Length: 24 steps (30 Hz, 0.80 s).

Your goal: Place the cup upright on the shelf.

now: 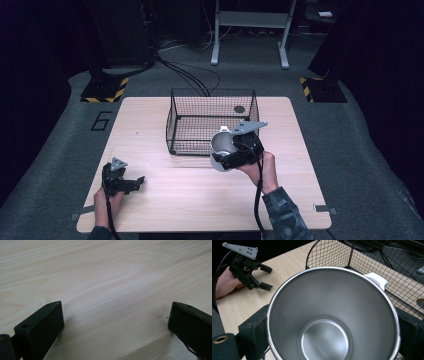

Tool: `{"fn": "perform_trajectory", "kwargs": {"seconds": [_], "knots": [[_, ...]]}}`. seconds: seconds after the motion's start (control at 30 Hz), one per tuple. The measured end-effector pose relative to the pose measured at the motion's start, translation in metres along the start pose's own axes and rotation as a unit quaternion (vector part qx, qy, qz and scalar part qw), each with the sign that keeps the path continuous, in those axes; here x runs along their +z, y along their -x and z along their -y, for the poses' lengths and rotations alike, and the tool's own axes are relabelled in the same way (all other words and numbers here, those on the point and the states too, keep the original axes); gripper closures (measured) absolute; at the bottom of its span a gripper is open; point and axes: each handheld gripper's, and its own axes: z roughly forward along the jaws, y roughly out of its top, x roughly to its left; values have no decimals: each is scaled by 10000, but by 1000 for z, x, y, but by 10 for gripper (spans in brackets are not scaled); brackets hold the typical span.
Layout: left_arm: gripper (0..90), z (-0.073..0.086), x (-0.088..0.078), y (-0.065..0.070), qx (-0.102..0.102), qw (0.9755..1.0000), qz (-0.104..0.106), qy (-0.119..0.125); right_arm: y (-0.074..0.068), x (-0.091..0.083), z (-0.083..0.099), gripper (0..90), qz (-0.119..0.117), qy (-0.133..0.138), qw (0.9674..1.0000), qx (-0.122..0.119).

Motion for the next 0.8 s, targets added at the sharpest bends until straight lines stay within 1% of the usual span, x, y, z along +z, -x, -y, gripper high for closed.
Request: {"fn": "perform_trajectory", "kwargs": {"seconds": [0.07, 0.1, 0.13, 0.17, 0.23, 0.3, 0.43, 0.47, 0.5, 0.6, 0.67, 0.7, 0.73, 0.8], "knots": [[1, 0, 0, 0, -1, 10000, 0, -1, 3, 1, -4, 63, 2, 1, 10000, -33], [1, 0, 0, 0, -13, 10000, 0, 2, 3, 1, -5, 63, 15, -8, 10000, 12], [1, 0, 0, 0, -12, 10000, 0, 2, 5, 1, -6, 63, 5, -12, 10000, -47], [1, 0, 0, 0, 4, 10000, 1, -5, 5, 2, -8, 63, 11, -30, 10000, 0], [1, 0, 0, 0, 6, 10000, 0, -5, 8, 2, -12, 63, 23, -11, 10000, -62], [1, 0, 0, 0, 3, 10000, -1, -2, 11, 3, -16, 63, 5, 6, 10000, -33], [1, 0, 0, 0, 2, 10000, 0, -3, 18, 5, -28, 63, 35, 52, 9999, -93], [1, 0, 0, 0, 2, 10000, 0, -3, 18, 5, -28, 63, 35, 52, 9999, -93], [1, 0, 0, 0, -5, 10000, 0, 1, 20, 6, -34, 63, 60, 78, 9999, -39], [1, 0, 0, 0, 0, 10000, 0, 0, 23, 7, -37, 63, 91, 63, 9999, -36], [1, 0, 0, 0, -1, 10000, 2, -2, 27, 10, -43, 63, 146, 88, 9999, -22], [1, 0, 0, 0, -7, 10000, 2, 0, 29, 10, -44, 63, 164, 58, 9998, 19], [1, 0, 0, 0, -4, 10000, 2, -1, 31, 11, -45, 63, 166, 67, 9998, -25], [1, 0, 0, 0, 6, 10000, 2, -4, 33, 12, -47, 63, 174, 83, 9998, -9]]}}
